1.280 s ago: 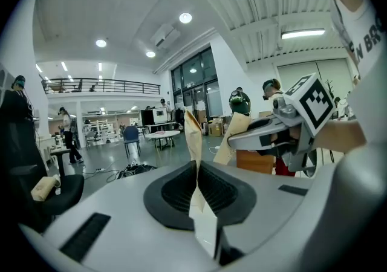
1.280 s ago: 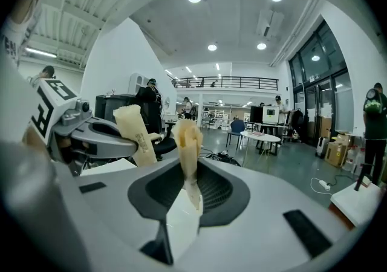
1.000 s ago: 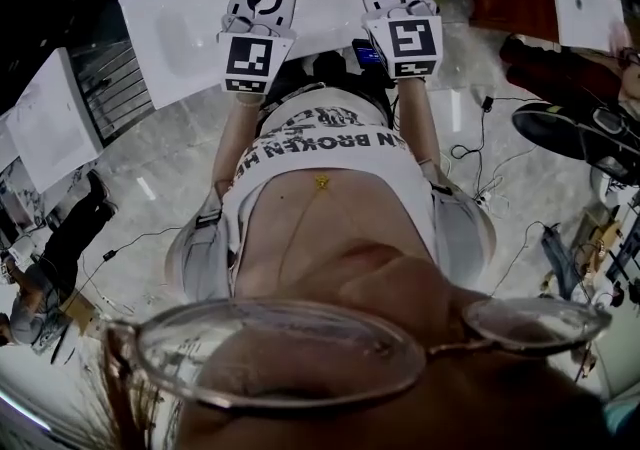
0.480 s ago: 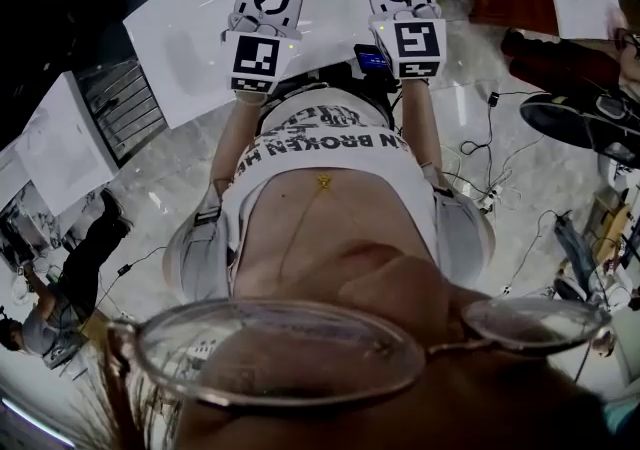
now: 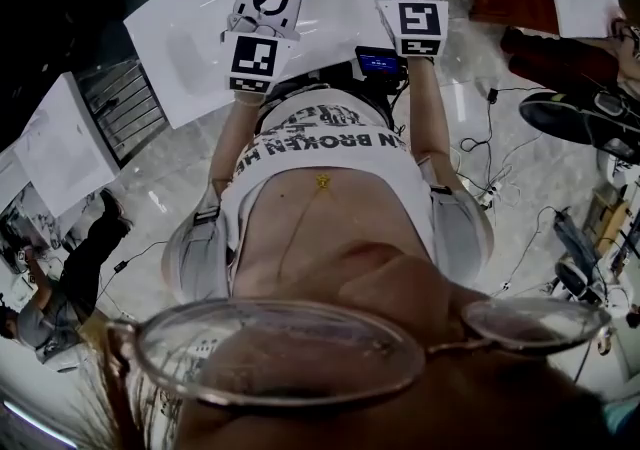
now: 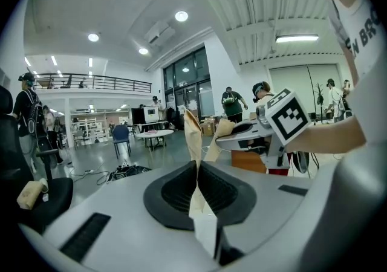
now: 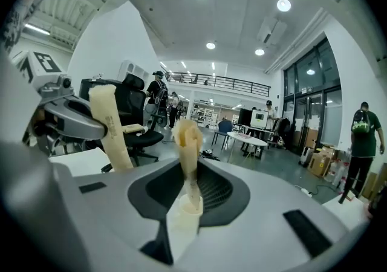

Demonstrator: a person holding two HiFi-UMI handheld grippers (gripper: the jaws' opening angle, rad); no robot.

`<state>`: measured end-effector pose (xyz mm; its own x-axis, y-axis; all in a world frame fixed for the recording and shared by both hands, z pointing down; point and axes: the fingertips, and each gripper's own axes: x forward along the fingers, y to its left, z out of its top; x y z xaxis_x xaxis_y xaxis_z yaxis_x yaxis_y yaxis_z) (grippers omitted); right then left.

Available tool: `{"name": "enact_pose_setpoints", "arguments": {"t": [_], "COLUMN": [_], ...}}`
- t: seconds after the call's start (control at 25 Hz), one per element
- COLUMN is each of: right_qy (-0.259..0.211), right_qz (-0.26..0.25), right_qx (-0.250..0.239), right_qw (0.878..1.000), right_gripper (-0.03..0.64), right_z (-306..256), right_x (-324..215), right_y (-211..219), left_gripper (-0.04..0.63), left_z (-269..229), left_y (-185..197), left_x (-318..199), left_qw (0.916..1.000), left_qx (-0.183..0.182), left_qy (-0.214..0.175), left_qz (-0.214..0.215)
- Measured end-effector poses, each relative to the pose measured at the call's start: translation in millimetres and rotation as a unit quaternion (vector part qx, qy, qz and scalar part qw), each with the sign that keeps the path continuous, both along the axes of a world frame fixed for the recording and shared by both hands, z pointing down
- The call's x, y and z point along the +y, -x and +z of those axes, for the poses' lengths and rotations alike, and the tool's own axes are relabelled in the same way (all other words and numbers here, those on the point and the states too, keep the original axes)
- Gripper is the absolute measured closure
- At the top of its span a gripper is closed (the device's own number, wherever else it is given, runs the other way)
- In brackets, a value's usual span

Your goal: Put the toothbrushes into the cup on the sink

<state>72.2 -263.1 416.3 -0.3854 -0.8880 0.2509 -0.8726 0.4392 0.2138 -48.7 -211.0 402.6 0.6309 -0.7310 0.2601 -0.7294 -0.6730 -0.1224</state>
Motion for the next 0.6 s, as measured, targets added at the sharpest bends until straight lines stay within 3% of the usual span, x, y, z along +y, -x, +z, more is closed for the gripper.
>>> {"name": "enact_pose_setpoints", "arguments": {"t": [0.6], "right_qy": [0.048], "right_qz": [0.014], "right_qx": [-0.022], "right_qw": [0.999], "right_gripper": [0.540], "right_z": [64.2], "right_x": [-57.7], "right_y": [-15.8], "left_gripper": [0.575], "left_z": [14.6], "left_y": [26.4], "left_x": [8.9], "left_qw": [0.9988], "left_qx": [0.010], "left_qy": [0.024], "left_qz": [-0.042]}}
